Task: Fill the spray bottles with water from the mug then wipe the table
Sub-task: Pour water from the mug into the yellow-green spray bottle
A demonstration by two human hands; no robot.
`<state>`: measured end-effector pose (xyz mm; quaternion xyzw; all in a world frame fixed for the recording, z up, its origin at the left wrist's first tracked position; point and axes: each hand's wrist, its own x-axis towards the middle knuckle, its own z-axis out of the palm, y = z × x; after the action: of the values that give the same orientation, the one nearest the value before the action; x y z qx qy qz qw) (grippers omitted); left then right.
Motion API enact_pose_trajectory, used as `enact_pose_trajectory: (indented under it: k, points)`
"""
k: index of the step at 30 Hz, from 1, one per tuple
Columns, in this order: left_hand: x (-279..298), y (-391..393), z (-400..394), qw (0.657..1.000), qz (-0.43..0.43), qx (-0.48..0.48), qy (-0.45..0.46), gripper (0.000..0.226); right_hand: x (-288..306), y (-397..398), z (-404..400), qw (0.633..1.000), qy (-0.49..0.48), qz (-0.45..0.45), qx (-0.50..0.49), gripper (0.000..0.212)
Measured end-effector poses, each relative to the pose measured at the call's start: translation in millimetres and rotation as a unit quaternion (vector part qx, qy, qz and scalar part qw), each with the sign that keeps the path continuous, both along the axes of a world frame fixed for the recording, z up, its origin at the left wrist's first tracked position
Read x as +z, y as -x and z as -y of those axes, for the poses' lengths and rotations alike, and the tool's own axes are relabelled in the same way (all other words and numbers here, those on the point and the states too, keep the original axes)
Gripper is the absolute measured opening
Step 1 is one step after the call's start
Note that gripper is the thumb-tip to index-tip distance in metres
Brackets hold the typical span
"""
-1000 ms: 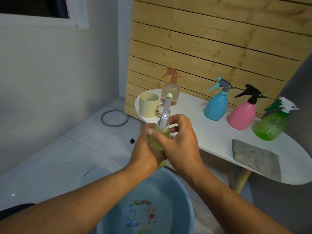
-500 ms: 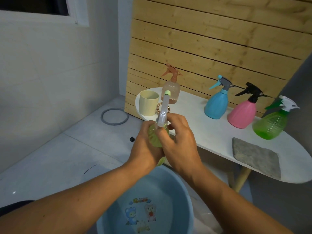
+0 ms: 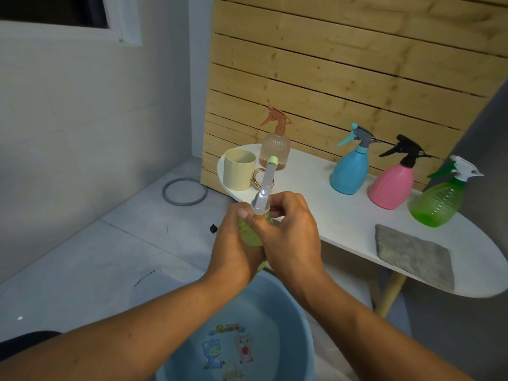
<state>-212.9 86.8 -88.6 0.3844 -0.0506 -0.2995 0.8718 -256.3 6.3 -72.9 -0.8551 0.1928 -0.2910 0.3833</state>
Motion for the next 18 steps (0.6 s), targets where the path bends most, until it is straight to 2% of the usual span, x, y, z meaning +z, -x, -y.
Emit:
enact_pose_trajectory:
  k: [6, 7, 8, 9, 10, 11, 13, 16, 18]
  points:
    - [-9.7, -4.8, 4.5, 1.0, 0.021, -0.011, -0.001, 0.033, 1.9, -2.3, -2.0, 1.0, 0.008, -0.009, 0.014, 0.042]
    - [-14.7, -6.4, 4.4, 0.996, 0.073, 0.003, -0.043, 0.025, 4.9, -3.2, 0.5, 1.0, -0.001, -0.003, 0.023, 0.04]
    - [-17.1, -7.3, 0.9, 0.977, 0.167, 0.018, -0.134, 0.018, 9.1, -3.0, 3.7, 0.999, -0.023, 0.004, 0.036, 0.038]
    - [-15.4, -7.6, -2.8, 0.935, 0.268, 0.029, -0.23, 0.034, 14.9, -1.6, 8.6, 0.998, -0.046, 0.013, 0.051, 0.035]
    - [-13.7, -10.0, -4.0, 0.894, 0.335, 0.028, -0.295, 0.054, 22.0, -1.7, 15.6, 0.996, -0.059, 0.022, 0.063, 0.031]
    - [-11.1, -11.1, -7.7, 0.879, 0.359, 0.006, -0.313, 0.068, 27.0, -0.9, 22.4, 0.995, -0.064, 0.028, 0.073, 0.028]
    - [1.3, -18.2, -13.1, 0.886, 0.354, -0.057, -0.294, 0.08, 41.3, -2.0, 38.1, 0.992, -0.075, 0.042, 0.093, 0.023]
    - [17.7, -34.9, -7.8, 0.877, 0.366, -0.09, -0.298, 0.077, 64.1, -7.9, 59.7, 0.985, -0.097, 0.055, 0.13, 0.021]
    - [26.1, -42.9, 4.0, 0.86, 0.387, -0.061, -0.326, 0.073, 81.2, -13.1, 69.8, 0.983, -0.097, 0.044, 0.149, 0.018]
